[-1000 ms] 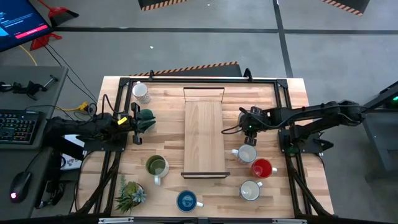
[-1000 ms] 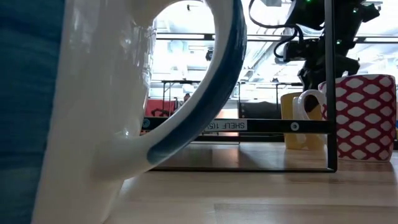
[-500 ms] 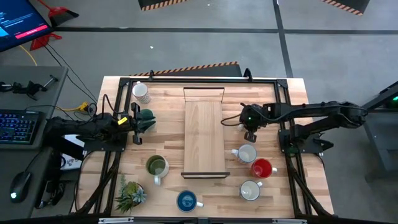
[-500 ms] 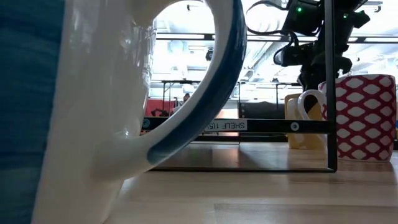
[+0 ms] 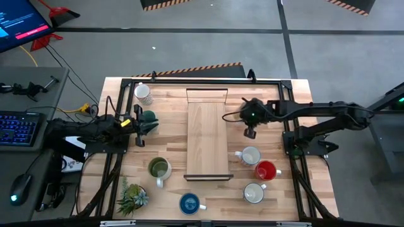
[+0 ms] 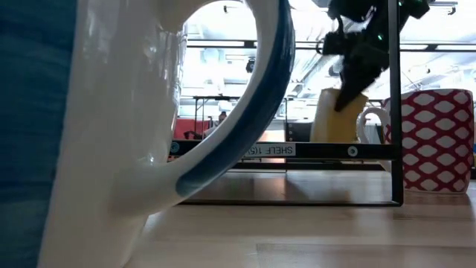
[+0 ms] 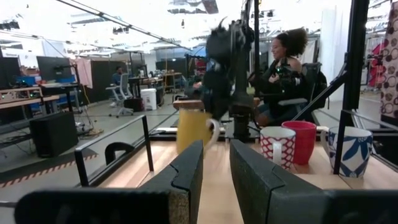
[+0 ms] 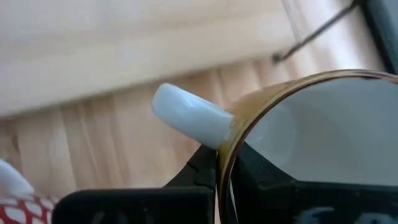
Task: Place coffee mugs
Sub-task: Put the yellow mug on the shelf
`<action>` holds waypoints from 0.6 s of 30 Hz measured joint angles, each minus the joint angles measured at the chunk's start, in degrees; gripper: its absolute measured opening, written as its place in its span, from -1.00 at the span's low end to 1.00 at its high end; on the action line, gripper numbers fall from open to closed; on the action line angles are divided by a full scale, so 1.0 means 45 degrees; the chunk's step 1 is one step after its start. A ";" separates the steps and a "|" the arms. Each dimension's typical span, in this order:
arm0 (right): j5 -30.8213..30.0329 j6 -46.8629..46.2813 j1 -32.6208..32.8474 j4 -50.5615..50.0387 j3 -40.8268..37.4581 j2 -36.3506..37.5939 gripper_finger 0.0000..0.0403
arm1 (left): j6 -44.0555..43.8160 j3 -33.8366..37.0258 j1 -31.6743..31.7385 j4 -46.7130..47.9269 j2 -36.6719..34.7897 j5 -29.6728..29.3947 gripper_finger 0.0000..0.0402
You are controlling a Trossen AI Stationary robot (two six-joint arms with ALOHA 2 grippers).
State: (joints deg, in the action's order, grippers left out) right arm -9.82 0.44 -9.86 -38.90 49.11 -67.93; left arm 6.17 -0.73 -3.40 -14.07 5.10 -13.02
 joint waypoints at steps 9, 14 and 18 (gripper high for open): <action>0.0574 0.0785 -0.0565 -0.0085 0.2551 -0.0654 -1.00 | -0.0010 0.0000 0.0000 0.0180 0.0000 0.0000 -0.65; 0.1090 0.1573 -0.0565 -0.1469 0.5087 -0.2580 -1.00 | -0.0021 0.0000 0.0000 0.0290 0.0005 0.0000 -0.65; 0.1726 0.2213 -0.0565 -0.3072 0.7541 -0.4342 -1.00 | -0.0029 0.0000 0.0000 0.0313 0.0005 0.0000 -0.65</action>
State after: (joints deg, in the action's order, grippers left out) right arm -2.05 10.40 -12.40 -52.73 83.05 -87.47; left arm 6.04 -0.73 -3.40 -12.67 5.13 -13.02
